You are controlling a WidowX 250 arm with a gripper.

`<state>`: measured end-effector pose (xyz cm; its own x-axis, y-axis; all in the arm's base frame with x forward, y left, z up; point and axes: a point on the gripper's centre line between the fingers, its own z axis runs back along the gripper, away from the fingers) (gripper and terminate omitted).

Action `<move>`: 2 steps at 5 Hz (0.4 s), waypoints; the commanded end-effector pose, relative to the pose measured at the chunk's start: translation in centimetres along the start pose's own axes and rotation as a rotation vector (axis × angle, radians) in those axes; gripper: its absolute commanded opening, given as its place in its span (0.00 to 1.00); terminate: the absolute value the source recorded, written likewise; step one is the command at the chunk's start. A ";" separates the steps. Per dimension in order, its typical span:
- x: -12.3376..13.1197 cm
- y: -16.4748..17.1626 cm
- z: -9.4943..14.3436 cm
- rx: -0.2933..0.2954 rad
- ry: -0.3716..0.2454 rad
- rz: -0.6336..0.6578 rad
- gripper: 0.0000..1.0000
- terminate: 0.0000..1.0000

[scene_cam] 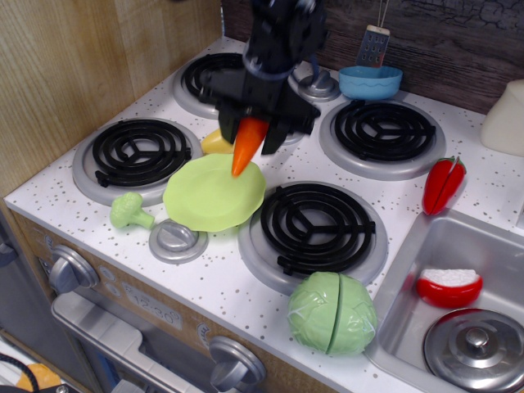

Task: Put carrot on plate

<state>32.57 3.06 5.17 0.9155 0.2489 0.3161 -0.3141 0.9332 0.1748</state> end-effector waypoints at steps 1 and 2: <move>-1.0 -0.2 -0.1 -0.034 -0.025 0.015 0.00 0.00; -2.1 0.1 0.0 0.011 -0.009 0.020 0.00 0.00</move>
<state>29.28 2.80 2.39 0.9290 0.2429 0.2793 -0.3047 0.9303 0.2042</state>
